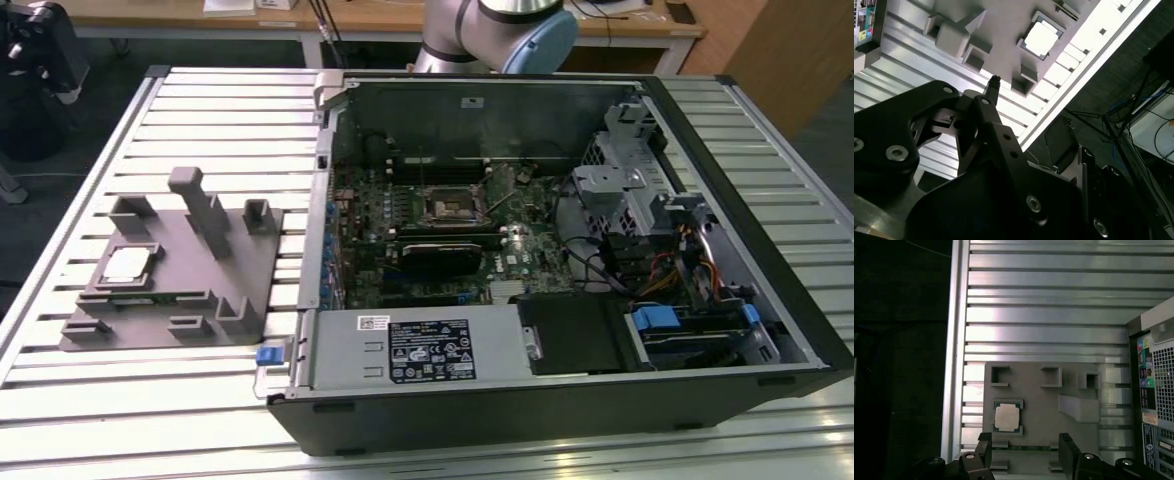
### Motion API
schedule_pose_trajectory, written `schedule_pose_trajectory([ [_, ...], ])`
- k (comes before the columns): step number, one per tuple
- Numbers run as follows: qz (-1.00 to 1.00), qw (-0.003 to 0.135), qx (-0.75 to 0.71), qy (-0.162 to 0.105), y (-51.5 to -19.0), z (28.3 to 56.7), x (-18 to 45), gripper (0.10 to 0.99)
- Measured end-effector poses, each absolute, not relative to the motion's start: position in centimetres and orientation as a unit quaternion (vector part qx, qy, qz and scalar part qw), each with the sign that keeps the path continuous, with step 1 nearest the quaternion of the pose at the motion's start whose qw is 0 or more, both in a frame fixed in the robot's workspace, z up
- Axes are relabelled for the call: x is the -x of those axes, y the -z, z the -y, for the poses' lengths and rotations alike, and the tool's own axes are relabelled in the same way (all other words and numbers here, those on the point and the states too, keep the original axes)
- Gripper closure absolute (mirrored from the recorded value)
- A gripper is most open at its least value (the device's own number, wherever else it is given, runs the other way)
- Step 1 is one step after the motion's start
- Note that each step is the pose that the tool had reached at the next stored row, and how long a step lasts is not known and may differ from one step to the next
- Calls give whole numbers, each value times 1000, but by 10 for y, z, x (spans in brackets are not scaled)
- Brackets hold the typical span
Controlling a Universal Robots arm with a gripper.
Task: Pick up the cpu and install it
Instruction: 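Pick up the cpu and move it towards the insertion slot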
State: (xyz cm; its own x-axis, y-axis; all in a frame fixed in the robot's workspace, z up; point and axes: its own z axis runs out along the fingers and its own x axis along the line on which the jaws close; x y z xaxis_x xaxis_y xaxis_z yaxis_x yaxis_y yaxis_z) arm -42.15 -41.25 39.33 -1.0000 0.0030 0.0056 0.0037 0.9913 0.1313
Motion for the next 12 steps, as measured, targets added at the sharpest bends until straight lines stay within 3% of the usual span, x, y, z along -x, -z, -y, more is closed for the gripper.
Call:
schedule_pose_trajectory([
  [12, 998, 3, 2, 65, -392, 412, 422, 439],
])
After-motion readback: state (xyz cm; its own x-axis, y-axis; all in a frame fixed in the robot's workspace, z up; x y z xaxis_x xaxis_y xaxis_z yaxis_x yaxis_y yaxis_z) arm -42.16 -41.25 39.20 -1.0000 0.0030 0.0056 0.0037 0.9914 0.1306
